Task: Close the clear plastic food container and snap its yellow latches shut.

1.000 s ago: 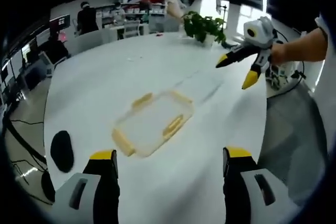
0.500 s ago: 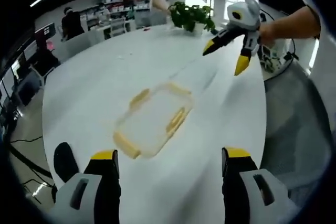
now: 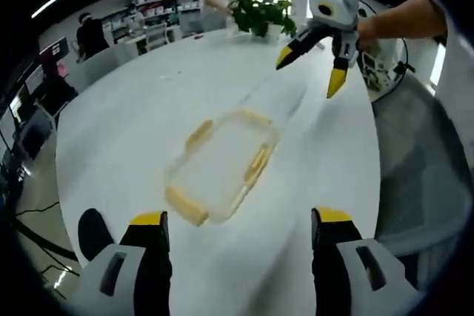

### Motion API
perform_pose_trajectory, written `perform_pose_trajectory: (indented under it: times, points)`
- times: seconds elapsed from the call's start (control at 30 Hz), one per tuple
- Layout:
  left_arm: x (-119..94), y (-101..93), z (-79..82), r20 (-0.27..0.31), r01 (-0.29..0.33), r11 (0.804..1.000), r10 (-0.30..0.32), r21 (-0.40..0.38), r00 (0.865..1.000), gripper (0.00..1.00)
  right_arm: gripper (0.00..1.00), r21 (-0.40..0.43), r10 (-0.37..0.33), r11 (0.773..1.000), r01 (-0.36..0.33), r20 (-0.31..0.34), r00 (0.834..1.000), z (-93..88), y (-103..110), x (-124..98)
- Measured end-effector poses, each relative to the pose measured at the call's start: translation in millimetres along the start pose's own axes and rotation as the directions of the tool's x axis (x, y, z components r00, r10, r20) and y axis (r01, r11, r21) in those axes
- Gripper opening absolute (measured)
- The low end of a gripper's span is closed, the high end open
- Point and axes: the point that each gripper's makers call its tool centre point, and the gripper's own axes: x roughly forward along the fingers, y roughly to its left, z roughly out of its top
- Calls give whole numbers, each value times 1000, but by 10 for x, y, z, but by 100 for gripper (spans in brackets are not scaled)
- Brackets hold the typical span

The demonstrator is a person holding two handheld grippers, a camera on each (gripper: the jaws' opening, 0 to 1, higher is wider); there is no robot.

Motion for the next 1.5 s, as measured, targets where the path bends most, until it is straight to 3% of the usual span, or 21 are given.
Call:
perform_pose_trajectory:
  times: [0.6,1.5]
  points:
    - [96,152,-95,-85,47,986,-33,160,996,76,67,-87,48,995,-52,-52,997,99,-108,158]
    - [254,337,-106,-152,113,954,-72,278,986,74,65,-205,136,965,-162,-136,981,159,-125,411]
